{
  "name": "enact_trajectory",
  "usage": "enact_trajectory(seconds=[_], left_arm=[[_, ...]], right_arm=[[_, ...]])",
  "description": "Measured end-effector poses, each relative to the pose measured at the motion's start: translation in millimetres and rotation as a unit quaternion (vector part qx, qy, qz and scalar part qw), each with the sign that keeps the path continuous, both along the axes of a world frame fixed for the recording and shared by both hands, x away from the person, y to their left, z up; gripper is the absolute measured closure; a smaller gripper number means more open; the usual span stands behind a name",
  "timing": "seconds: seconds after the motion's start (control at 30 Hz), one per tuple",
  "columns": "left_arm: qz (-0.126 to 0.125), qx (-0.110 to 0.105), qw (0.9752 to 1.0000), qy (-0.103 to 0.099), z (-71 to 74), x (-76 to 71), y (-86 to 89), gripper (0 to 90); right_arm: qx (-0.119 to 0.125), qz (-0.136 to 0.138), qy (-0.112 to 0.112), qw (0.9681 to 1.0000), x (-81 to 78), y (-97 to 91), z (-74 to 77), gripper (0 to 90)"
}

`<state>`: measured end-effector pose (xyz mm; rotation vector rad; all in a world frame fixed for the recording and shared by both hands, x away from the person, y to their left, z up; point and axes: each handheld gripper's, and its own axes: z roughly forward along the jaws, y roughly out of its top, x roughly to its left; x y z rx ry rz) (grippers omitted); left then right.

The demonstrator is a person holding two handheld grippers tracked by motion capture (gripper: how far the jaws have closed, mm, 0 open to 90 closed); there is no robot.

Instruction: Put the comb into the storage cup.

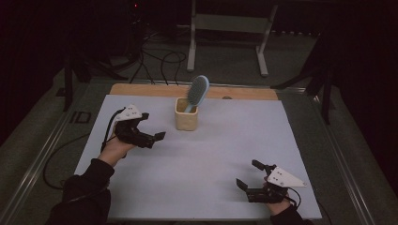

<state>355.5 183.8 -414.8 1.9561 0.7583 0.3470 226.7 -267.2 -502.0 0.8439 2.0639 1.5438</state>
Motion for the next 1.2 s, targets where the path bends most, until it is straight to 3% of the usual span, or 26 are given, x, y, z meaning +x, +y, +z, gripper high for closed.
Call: enact_trajectory(seconds=[0.53, 0.7, 0.77, 1.2], left_arm=[[-0.001, 0.011, 0.9999, 0.006, -26.6, -50.2, 30.7, 0.0], [0.001, 0.012, 0.9999, 0.005, -30.2, -59.7, 36.2, 0.0], [0.0, 0.015, 0.9999, 0.004, -36.5, -71.5, 40.4, 0.0], [0.003, 0.019, 0.9996, 0.022, -65.1, -106.8, 58.7, 0.0]], right_arm=[[0.0, -0.001, 0.0, 1.0, 0.1, 0.9, 0.3, 8.8], [-0.002, 0.0, -0.001, 1.0, 0.5, 1.3, 0.1, 8.8], [-0.003, -0.002, 0.001, 1.0, 0.4, 2.1, 0.2, 8.8], [-0.002, -0.001, 0.001, 1.0, 1.0, 2.6, 0.5, 8.8]])
